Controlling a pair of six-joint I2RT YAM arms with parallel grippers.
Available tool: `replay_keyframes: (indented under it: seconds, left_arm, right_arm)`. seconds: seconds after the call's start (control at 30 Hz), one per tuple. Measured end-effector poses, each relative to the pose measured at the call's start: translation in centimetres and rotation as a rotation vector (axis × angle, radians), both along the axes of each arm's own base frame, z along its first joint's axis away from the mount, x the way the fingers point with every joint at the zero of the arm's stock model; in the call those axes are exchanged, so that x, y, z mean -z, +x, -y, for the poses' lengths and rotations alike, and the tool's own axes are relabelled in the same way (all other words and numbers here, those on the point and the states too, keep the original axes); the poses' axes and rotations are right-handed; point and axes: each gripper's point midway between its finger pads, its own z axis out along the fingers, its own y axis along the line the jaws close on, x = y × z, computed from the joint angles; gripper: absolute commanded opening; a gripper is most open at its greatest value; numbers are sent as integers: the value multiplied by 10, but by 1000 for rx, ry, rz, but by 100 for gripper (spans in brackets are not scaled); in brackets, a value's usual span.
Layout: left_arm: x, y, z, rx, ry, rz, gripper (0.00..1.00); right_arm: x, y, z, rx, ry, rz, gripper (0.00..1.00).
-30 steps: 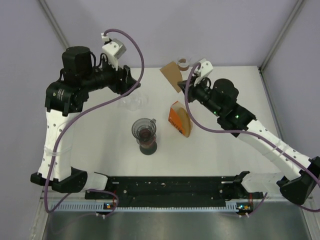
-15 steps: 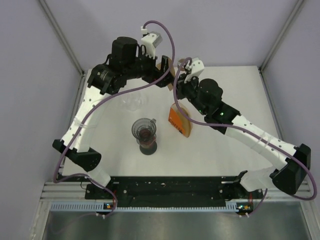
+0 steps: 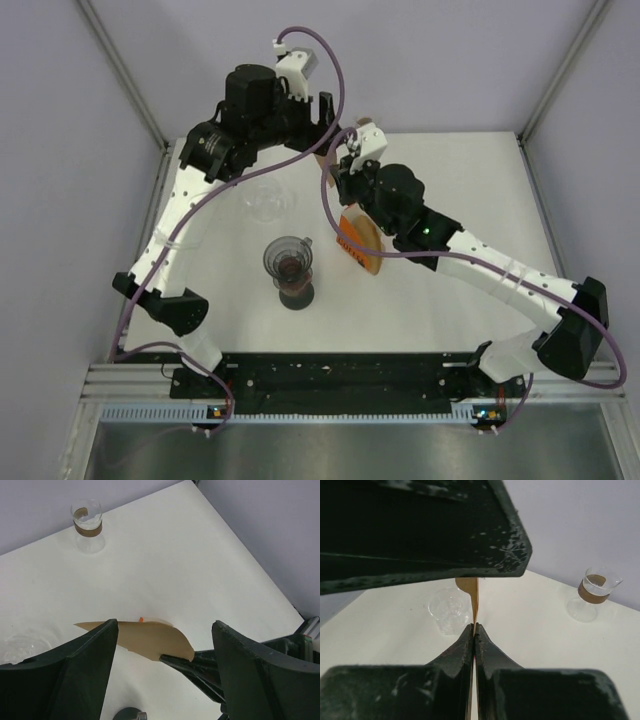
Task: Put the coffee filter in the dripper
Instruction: Adjust the coffee filter.
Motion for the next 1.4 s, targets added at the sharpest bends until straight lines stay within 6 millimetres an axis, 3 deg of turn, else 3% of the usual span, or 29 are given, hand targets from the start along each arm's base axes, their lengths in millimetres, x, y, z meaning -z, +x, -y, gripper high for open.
replay_keyframes:
  seconds: [0.4,0.6,0.7,0.9,1.03,1.17,1.3,1.4]
  left_arm:
    - [30,10,6,-13,27,-77,0]
    - [34,10,5,-10,36,-81,0]
    - [41,10,6,5,36,-102,0]
    - [59,5,4,76,62,-133,0]
    - [65,-9,1,159,117,-124,0]
    - [63,-34,-1,283,158,-98,0]
    - [59,-63,-3,412,182,-74,0]
    - [59,-88,-1,516,209,-56,0]
  right_arm:
    - [3,0,2,38,-70,39,0]
    - [4,1,3,40,-85,50,3]
    - [10,-1,1,21,-100,54,53]
    - [39,-22,-6,-153,-183,48,97]
    - [49,-41,20,-310,-168,23,99]
    - [32,-50,61,-372,-114,54,99]
    - [13,-74,59,-523,-88,103,99]
    - [12,-84,50,-644,-85,100,98]
